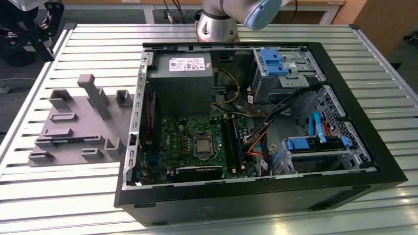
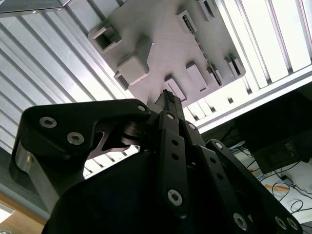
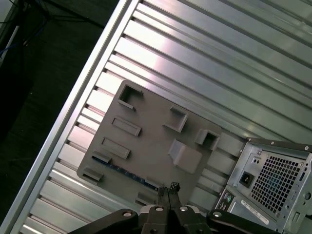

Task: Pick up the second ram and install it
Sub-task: 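Pick up the second ram and move it above second insertion slot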

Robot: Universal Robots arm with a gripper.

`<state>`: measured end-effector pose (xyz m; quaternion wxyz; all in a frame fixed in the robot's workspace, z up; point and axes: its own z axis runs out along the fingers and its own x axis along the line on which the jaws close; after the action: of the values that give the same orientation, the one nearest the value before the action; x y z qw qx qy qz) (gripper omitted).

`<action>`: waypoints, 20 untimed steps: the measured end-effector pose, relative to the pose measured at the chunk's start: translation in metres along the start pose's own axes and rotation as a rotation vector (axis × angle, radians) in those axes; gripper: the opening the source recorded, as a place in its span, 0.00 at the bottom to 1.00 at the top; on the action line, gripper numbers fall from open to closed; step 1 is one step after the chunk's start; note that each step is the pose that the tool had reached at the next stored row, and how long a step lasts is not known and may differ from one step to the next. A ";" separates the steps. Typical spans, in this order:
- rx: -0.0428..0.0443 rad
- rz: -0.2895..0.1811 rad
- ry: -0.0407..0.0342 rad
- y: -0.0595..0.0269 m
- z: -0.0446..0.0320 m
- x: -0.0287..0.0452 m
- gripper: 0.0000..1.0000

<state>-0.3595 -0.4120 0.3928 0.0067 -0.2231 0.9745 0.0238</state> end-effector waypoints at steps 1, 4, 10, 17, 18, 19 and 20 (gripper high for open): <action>0.0000 0.000 0.0000 0.0000 0.0000 0.0000 0.11; 0.0000 0.000 0.0000 0.0000 0.0000 0.0000 0.11; -0.0006 -0.027 0.0012 0.0000 0.0000 0.0000 0.11; -0.0034 -0.148 0.0065 0.0000 0.0001 0.0000 0.11; -0.0038 -0.164 0.0071 0.0000 0.0001 0.0000 0.11; -0.0043 -0.182 0.0079 0.0000 0.0002 0.0000 0.11; -0.0046 -0.198 0.0086 0.0000 0.0002 0.0001 0.11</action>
<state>-0.3595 -0.4120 0.3926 0.0043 -0.3186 0.9476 0.0243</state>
